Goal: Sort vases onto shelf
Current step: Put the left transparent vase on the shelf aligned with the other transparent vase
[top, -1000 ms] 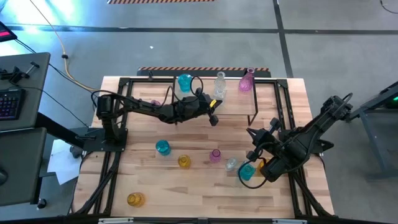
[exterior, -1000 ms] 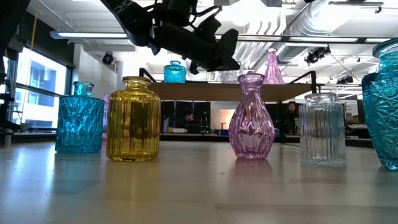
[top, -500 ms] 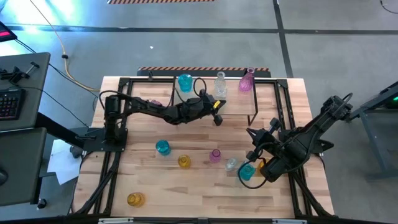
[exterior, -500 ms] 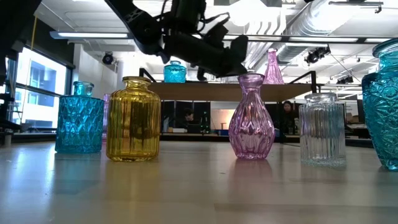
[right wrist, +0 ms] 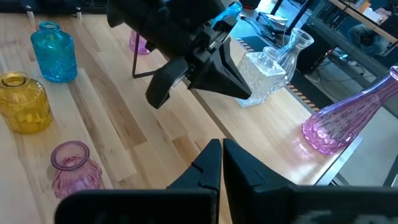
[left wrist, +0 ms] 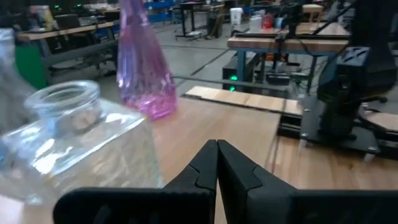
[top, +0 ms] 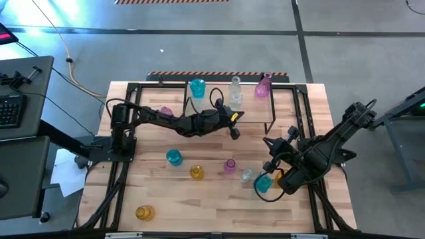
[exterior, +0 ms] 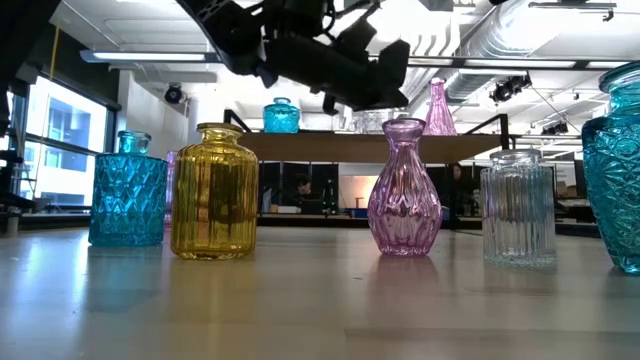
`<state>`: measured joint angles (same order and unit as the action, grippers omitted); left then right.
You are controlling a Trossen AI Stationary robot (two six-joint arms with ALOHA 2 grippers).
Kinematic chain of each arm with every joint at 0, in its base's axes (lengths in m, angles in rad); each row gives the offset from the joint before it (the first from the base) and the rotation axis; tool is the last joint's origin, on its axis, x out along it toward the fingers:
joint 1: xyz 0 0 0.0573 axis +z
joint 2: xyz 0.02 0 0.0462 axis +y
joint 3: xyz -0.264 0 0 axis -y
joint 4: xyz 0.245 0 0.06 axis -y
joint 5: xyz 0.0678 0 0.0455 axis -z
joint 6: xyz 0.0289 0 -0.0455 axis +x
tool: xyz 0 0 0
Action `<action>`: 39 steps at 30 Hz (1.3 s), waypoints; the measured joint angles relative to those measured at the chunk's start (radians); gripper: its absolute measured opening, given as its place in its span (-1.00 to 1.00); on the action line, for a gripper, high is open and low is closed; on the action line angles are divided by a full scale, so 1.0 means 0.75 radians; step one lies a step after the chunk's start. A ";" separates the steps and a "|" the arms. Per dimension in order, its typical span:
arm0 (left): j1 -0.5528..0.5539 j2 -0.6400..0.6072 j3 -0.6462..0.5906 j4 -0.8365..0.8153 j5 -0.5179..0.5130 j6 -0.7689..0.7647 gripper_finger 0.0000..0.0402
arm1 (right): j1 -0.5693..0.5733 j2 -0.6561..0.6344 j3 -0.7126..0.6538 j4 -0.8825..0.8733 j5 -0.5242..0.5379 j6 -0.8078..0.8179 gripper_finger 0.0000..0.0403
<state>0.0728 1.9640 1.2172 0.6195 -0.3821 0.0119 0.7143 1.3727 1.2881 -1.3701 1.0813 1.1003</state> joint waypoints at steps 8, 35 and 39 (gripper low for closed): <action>-0.087 -0.178 -0.001 -0.230 0.000 0.139 -1.00 | 0.000 0.000 -0.036 0.013 0.000 0.037 -1.00; -0.036 -1.672 -0.884 -1.048 -0.203 -0.110 -1.00 | -0.509 0.000 -0.234 1.250 -0.539 -1.087 -1.00; -0.036 -1.750 -1.023 -1.037 -0.202 -0.191 -1.00 | -0.683 0.000 -0.234 1.269 -0.615 -1.123 -1.00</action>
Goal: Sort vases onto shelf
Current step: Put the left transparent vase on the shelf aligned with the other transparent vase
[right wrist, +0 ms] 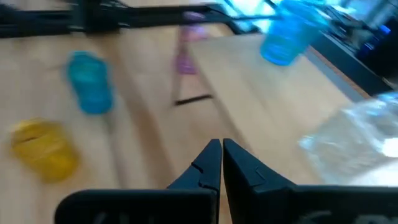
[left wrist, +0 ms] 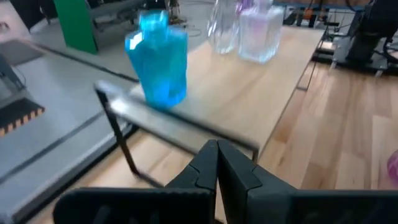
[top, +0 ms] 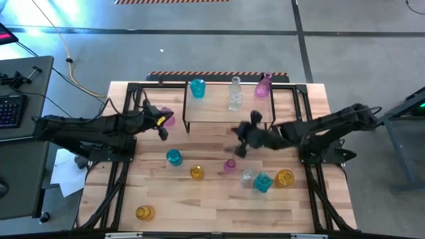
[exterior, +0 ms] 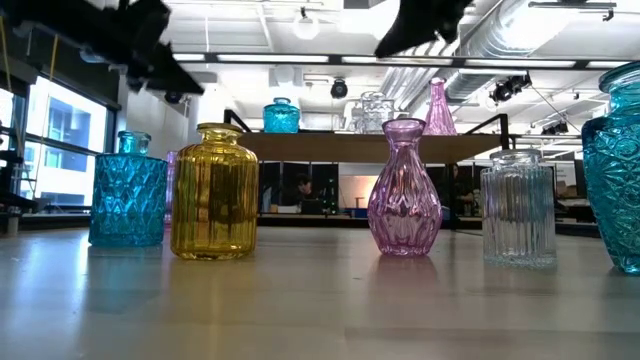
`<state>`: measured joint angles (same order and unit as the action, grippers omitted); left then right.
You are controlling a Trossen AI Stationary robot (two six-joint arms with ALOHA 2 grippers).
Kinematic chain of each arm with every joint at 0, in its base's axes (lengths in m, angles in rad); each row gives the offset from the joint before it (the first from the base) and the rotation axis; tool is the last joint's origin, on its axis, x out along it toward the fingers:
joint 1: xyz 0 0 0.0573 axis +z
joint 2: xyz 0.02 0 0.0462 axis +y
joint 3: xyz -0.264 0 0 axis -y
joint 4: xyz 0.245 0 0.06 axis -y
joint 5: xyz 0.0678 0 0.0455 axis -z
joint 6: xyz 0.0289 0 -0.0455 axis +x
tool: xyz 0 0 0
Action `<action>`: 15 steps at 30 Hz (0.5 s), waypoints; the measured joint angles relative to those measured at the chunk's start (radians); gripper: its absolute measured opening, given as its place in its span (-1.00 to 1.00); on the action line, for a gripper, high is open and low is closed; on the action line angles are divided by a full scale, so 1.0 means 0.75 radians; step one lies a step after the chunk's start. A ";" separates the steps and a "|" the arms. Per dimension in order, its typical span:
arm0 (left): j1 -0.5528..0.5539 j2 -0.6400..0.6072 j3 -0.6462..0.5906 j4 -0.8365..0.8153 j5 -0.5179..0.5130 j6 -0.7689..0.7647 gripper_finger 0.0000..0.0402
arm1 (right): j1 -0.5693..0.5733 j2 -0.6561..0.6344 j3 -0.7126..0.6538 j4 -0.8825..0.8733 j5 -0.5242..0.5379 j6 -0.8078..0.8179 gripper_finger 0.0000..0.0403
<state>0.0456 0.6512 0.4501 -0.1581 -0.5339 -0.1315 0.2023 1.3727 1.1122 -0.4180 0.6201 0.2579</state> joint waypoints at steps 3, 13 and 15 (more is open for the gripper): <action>0.000 -0.026 -0.086 0.044 -0.005 -0.028 -1.00 | -0.115 0.000 0.000 -0.015 -0.004 0.015 -1.00; 0.001 -0.039 -0.108 0.234 0.078 0.074 -1.00 | -0.330 0.021 0.000 -0.018 -0.054 0.142 -1.00; 0.001 -0.038 -0.108 0.227 0.121 0.074 -1.00 | -0.352 0.029 0.001 -0.020 -0.055 0.165 -1.00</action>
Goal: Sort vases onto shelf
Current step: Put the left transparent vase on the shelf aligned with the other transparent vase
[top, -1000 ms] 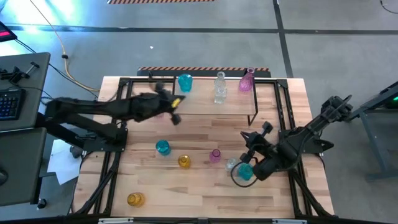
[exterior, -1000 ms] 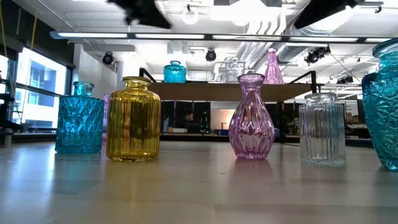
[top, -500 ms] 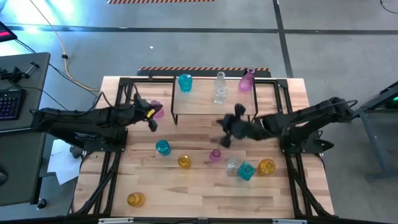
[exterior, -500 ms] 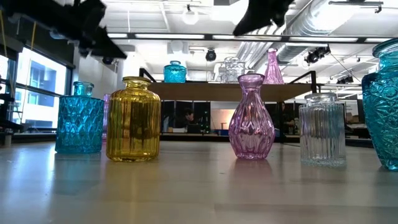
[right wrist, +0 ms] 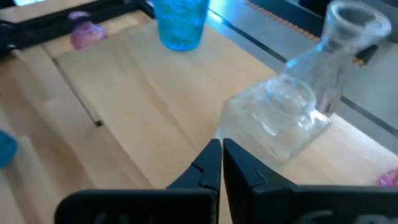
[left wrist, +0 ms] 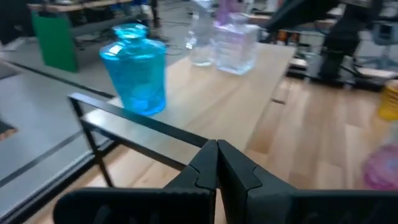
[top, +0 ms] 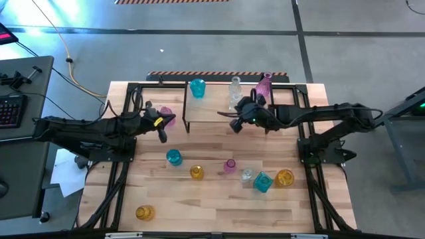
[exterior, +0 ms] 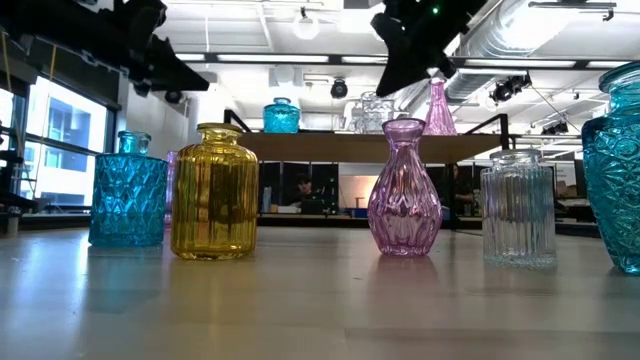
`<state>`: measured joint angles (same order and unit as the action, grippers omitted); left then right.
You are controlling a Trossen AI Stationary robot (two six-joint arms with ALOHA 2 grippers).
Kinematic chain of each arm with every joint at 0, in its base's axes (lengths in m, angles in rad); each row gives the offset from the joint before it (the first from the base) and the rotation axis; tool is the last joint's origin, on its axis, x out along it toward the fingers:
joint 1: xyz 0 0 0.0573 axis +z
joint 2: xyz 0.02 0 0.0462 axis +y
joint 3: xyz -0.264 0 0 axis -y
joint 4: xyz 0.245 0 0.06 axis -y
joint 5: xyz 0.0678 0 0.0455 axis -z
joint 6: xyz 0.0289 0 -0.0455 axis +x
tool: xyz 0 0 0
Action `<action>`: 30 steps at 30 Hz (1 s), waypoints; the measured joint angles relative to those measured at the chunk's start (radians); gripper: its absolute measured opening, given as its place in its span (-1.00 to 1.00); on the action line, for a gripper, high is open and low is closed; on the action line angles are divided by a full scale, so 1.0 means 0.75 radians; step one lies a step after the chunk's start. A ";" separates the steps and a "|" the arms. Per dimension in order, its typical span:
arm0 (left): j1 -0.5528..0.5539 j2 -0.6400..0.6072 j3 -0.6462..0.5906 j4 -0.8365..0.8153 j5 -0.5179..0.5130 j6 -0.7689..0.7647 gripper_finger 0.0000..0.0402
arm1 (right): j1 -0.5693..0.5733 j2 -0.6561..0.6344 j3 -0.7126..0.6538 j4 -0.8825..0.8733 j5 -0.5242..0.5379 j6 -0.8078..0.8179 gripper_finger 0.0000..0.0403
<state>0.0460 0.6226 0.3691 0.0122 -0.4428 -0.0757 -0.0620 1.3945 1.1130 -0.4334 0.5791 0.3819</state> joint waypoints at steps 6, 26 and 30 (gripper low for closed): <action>-0.001 0.004 0.000 0.003 0.059 -0.002 -1.00 | -0.054 0.029 0.000 -0.006 0.022 0.040 -1.00; -0.001 0.005 0.000 0.022 0.060 0.000 -1.00 | -0.083 0.036 0.000 -0.065 0.035 0.049 -1.00; -0.001 0.005 0.000 0.022 0.059 0.000 -1.00 | -0.083 0.036 0.000 -0.064 0.037 0.049 -1.00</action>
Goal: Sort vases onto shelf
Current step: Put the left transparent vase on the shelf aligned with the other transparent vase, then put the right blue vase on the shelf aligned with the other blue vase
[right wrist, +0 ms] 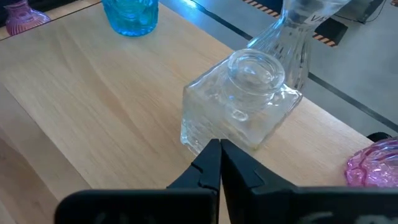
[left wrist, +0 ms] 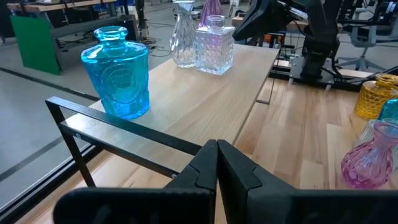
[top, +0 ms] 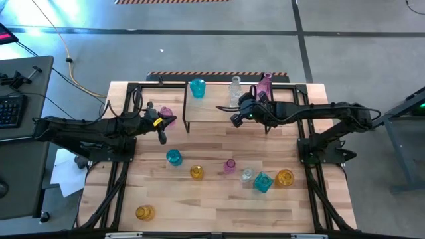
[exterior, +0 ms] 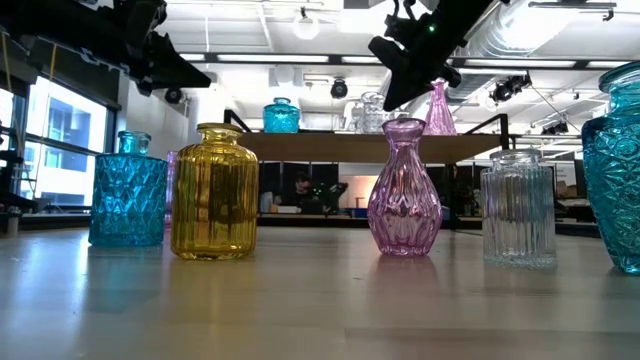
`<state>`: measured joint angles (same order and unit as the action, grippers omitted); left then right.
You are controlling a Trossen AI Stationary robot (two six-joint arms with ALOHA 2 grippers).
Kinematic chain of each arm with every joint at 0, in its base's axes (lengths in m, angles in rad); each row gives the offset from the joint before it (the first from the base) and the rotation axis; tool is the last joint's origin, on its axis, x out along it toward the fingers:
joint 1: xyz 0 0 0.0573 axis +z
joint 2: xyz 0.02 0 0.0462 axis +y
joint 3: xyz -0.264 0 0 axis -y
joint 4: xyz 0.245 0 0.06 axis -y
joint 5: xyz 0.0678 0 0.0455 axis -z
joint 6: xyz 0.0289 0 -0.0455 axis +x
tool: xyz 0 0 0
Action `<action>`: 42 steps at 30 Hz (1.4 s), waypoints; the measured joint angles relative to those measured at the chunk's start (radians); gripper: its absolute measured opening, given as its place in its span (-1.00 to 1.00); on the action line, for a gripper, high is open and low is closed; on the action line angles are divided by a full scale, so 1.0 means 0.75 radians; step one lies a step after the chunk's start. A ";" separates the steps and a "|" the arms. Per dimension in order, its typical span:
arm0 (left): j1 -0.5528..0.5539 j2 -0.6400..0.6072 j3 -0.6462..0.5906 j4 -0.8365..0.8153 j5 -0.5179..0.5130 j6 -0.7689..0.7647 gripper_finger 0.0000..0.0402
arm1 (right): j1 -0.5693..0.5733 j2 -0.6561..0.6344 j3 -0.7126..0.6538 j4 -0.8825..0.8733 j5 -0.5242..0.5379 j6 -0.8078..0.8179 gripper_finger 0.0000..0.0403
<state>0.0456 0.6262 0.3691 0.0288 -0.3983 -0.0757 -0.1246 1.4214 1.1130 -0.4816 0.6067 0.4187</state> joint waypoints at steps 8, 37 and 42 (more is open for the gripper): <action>0.000 0.000 0.000 0.001 0.000 0.001 -1.00 | 0.010 0.000 0.000 0.001 -0.015 0.015 -1.00; -0.077 0.210 0.000 0.416 0.425 0.036 -1.00 | 0.643 0.000 0.129 -0.174 -0.170 0.337 -1.00; -0.080 0.263 0.001 0.452 0.424 0.047 -1.00 | 0.674 0.004 0.210 -0.384 -0.223 0.468 -1.00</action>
<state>-0.0143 0.8231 0.3695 0.3678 -0.0804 -0.0406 0.3806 1.4245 1.2703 -0.7694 0.4397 0.7694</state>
